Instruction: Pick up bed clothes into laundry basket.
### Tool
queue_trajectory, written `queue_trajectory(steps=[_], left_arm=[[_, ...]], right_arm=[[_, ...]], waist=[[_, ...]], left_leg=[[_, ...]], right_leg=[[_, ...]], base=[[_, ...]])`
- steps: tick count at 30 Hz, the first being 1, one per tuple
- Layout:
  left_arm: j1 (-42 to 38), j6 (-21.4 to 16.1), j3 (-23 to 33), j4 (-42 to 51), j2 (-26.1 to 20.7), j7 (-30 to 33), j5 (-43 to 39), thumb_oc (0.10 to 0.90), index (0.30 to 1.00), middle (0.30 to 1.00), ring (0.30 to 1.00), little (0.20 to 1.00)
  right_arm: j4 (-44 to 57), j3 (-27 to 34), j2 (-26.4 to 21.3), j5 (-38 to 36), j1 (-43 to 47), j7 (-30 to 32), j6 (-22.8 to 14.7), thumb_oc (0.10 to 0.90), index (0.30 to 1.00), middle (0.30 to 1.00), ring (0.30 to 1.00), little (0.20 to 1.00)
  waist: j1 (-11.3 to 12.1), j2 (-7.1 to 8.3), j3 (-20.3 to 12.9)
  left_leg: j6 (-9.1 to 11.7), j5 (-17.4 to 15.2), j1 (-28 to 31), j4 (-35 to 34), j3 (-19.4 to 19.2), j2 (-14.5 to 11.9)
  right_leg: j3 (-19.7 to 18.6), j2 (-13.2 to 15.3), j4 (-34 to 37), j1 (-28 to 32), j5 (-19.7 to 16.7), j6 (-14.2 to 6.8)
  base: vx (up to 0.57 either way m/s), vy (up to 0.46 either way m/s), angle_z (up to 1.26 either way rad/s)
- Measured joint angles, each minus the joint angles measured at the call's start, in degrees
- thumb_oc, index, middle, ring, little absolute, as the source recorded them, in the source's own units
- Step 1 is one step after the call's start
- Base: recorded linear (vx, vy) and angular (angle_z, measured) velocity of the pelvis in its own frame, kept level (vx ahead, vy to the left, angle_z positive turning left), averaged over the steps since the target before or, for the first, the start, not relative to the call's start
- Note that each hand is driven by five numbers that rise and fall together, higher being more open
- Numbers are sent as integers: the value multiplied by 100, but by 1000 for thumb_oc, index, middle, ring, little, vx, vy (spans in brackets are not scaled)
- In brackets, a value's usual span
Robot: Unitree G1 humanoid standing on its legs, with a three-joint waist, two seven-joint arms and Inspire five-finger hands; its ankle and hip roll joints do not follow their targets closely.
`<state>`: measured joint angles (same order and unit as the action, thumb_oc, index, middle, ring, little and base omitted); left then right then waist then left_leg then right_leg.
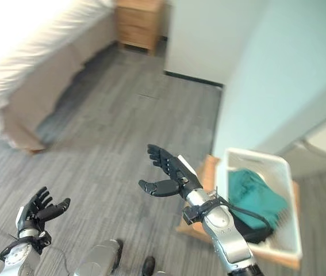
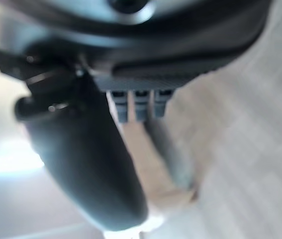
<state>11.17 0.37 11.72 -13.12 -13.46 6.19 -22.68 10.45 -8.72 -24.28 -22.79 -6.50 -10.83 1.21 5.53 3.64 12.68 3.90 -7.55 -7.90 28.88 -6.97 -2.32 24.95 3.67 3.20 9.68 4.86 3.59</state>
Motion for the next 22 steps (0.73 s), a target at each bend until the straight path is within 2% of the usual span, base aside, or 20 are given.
queue_trajectory(steps=[1, 2, 3, 4, 5, 6, 7, 8, 9, 10, 11, 12, 13, 14, 15, 16, 18, 20, 22], left_arm=[[-38, -5, -34, 66, 113, -85, 31, 800, 900, 900, 900, 900], [-80, 0, -159, 51, 208, -124, 31, 800, 900, 900, 900, 900], [-107, -20, -355, 125, 434, -160, 29, 800, 900, 900, 900, 900], [57, -55, -421, 318, 541, -189, 44, 800, 900, 900, 900, 900], [-69, -99, -511, 346, 518, -242, 50, 800, 900, 900, 900, 900], [-136, -151, -496, 407, 374, -244, 81, 800, 900, 900, 900, 900], [-188, -128, -523, 377, 401, -271, 115, 800, 900, 900, 900, 900], [-200, -52, -661, 207, 391, -290, 246, 800, 900, 900, 900, 900], [-195, -16, -712, 193, 364, -303, 269, 800, 900, 900, 900, 900], [-98, -13, -754, 202, 225, -291, 314, 800, 900, 900, 900, 900], [-117, -16, -751, 100, 19, -277, 484, 800, 900, 900, 900, 900], [-192, -6, -827, -111, -252, -277, 645, 800, 900, 900, 900, 900], [-267, -12, -843, -165, -408, -301, 724, 800, 900, 900, 900, 900], [-250, -14, -806, -161, -450, -301, 723, 800, 900, 900, 900, 900], [-61, -13, -704, -116, -495, -294, 725, 800, 900, 900, 900, 900], [181, -13, -599, -44, -452, -261, 779, 800, 900, 900, 900, 900], [499, 5, -659, -7, -315, -178, 937, 800, 900, 900, 900, 900], [615, 10, -618, -24, -250, -136, 931, 800, 900, 900, 900, 900], [625, 11, -567, -28, -39, -72, 920, 800, 900, 900, 900, 900]], right_arm=[[-14, 117, 24, -11, -253, 19, -2, 800, 900, 900, 900, 900], [-16, 284, 43, -33, -545, 76, -19, 800, 900, 900, 900, 900], [-131, 460, -39, -62, -916, 232, 7, 800, 900, 900, 900, 900], [-359, 476, 0, -57, -976, 236, 12, 800, 900, 900, 900, 900], [-494, 622, 215, -60, -1046, 259, -107, 800, 900, 900, 900, 900], [-626, 761, 529, -46, -1045, 452, -111, 800, 900, 900, 900, 900], [-970, 756, 534, -7, -912, 543, -100, 800, 900, 900, 900, 900], [-1261, 744, 331, 161, -690, 603, -53, 800, 900, 900, 900, 900], [-1324, 745, 282, 228, -685, 614, -25, 800, 900, 900, 900, 900], [-1337, 760, 327, 281, -708, 650, -20, 800, 900, 900, 900, 900], [-1351, 765, 425, 285, -686, 662, -60, 800, 900, 900, 900, 900], [-1437, 749, 486, 293, -608, 682, -94, 800, 900, 900, 900, 900], [-1497, 767, 470, 357, -576, 737, -94, 800, 900, 900, 900, 900], [-1559, 767, 476, 399, -545, 746, -94, 800, 900, 900, 900, 900], [-1713, 747, 493, 505, -419, 751, -90, 800, 900, 900, 900, 900], [-1848, 755, 503, 634, -377, 756, -116, 800, 900, 900, 900, 900], [-2312, 834, 479, 694, -311, 893, -95, 800, 900, 900, 900, 900], [-2493, 811, 525, 669, -202, 909, -42, 800, 900, 900, 900, 900], [-2492, 801, 556, 591, -217, 899, -40, 800, 900, 900, 900, 900]], waist=[[-67, -193, -84], [-228, -376, -175], [-512, -663, -391], [-443, -1044, -566], [-552, -987, -572], [-547, -777, -586], [-540, -873, -593], [-414, -1060, -447], [-393, -1093, -392], [-435, -1086, -320], [-564, -1102, -241], [-781, -1075, -188], [-824, -955, -143], [-765, -872, -99], [-603, -712, -117], [-492, -616, -149], [-405, -724, -289], [-186, -662, -294], [-147, -555, -356]], left_leg=[[-156, 178, 262, -368, -423, -76], [-292, 386, 345, -671, -842, -234], [-456, 464, 531, -1331, -793, -148], [-538, 495, 596, -1998, -577, -103], [-544, 477, 554, -2044, -654, -104], [-552, 505, 545, -2171, -593, 211], [-555, 532, 609, -2459, -205, 236], [-739, 705, 703, -2540, 6, 246], [-817, 776, 759, -2545, 83, 283], [-808, 785, 851, -2545, 439, 299], [-799, 743, 888, -2551, 1020, 300], [-778, 752, 878, -2581, 1486, 325], [-743, 746, 992, -2736, 1550, 383], [-699, 773, 1101, -2835, 1581, 433], [-659, 768, 1208, -2909, 1615, 549], [-587, 728, 1251, -2955, 1699, 604], [-506, 718, 1296, -2919, 1792, 451], [-430, 683, 1316, -2955, 1738, 287], [-372, 681, 1334, -3008, 1737, 237]], right_leg=[[460, 103, -332, 11, 164, -177], [812, 169, -545, 47, 240, -221], [1012, 208, -1183, -179, 299, -310], [812, 169, -1423, -476, 573, -572], [889, 169, -824, -335, 439, -467], [1173, 395, -416, -182, -18, -509], [1346, 561, -1089, -355, 178, -637], [1212, 1000, -2698, -810, 258, -555], [1037, 1232, -3441, -1083, 229, -549], [411, 1245, -3996, -1380, 422, -738], [-700, 698, -3851, -1600, 613, -770], [-2097, 72, -3493, -1731, 712, -847], [-2668, -59, -3163, -1890, 742, -929], [-2774, -47, -2921, -1955, 703, -916], [-2690, 115, -2326, -2049, 207, -803], [-2505, 273, -1968, -1980, -211, -699], [-2192, 133, -1299, -1527, -429, -652], [-2172, -23, -739, -1239, -709, -603], [-2137, -93, -282, -1030, -924, -569]], base=[[-67, 122, 261], [-167, 294, 330], [-213, 296, 302], [-250, 411, 272], [-115, 323, 227], [-102, 317, 217], [-207, 247, 227], [-173, 122, 147], [-226, 58, 150], [-74, 38, 158], [-52, 58, 239], [22, 32, 252], [14, 6, 201], [-23, -103, 104], [-11, -83, 41], [-6, -129, 56], [30, -74, 60], [50, -76, 2], [55, -66, -3]])
